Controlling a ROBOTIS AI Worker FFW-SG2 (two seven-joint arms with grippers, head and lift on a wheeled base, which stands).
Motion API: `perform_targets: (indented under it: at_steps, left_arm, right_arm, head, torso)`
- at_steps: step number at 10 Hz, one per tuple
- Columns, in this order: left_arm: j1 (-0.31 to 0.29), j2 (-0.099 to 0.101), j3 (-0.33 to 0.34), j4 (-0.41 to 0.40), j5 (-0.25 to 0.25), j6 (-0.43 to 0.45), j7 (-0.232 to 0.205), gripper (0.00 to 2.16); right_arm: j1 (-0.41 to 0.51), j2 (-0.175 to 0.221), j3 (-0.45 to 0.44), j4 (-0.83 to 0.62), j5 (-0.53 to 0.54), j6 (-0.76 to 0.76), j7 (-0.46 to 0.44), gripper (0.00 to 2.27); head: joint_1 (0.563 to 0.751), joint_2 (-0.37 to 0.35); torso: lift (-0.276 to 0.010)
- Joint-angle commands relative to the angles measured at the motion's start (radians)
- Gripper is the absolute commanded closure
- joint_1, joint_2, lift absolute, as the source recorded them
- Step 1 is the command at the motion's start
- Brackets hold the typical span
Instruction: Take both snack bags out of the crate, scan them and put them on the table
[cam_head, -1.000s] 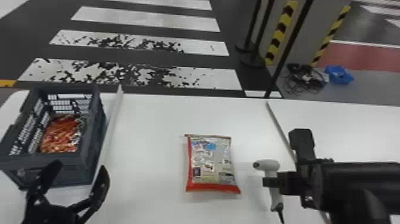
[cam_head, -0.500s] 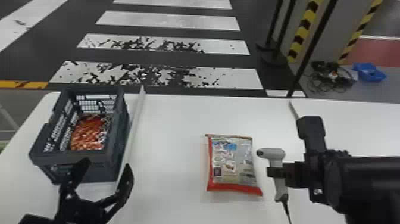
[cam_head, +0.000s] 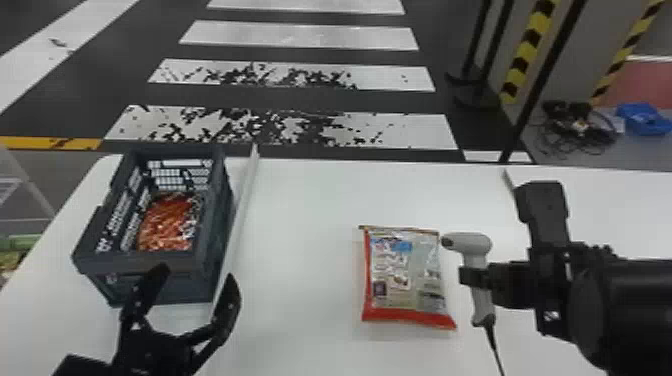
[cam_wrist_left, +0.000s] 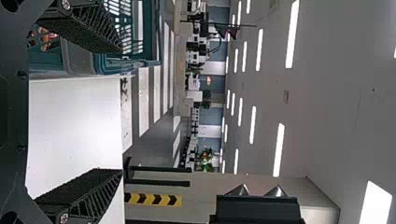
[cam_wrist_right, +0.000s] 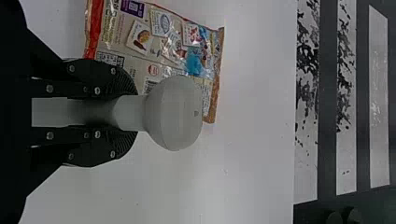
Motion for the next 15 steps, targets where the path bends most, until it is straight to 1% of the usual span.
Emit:
perform_targets:
  at_steps: [1,2,5,7,9,10,13,15]
  left_arm:
    - [0.0,0.0,0.0,0.0,-0.001,0.0,0.0,0.08]
    - [0.0,0.0,-0.002,0.0,0.0,0.0,0.0,0.08]
    - [0.0,0.0,-0.003,-0.002,-0.001,0.0,-0.002,0.08]
    - [0.0,0.0,-0.003,0.0,0.0,0.0,0.0,0.08]
    - [-0.002,0.0,-0.003,0.005,-0.001,0.0,0.0,0.08]
    - [-0.003,0.0,-0.005,0.006,-0.001,0.0,0.0,0.08]
    - [-0.003,0.0,-0.005,0.009,-0.001,0.0,0.0,0.08]
    - [-0.003,0.0,-0.005,0.014,-0.001,-0.006,0.0,0.08]
  right_arm:
    - [0.004,-0.003,0.001,-0.008,0.005,0.002,0.009,2.24]
    - [0.003,-0.006,0.001,-0.008,0.01,0.002,0.027,2.24]
    - [-0.014,-0.016,0.012,0.009,0.075,0.002,0.141,2.24]
    - [-0.003,-0.026,0.015,0.024,0.135,0.002,0.223,2.24]
    - [0.015,-0.029,0.015,0.024,0.166,0.002,0.266,2.24]
    - [0.026,-0.029,0.017,0.024,0.172,0.002,0.282,2.24]
    - [0.046,-0.029,0.038,0.026,0.18,0.002,0.291,2.24]
    - [0.044,-0.029,0.044,0.057,0.18,0.002,0.292,2.24]
  head:
    - [0.695,-0.023]
    - [0.695,-0.023]
    - [0.695,-0.014]
    - [0.695,-0.013]
    - [0.695,-0.018]
    - [0.695,-0.019]
    - [0.695,-0.016]
    - [0.695,-0.009]
  torso:
    - [-0.094]
    - [-0.094]
    - [-0.094]
    - [-0.094]
    - [-0.094]
    - [-0.094]
    - [-0.094]
    - [-0.094]
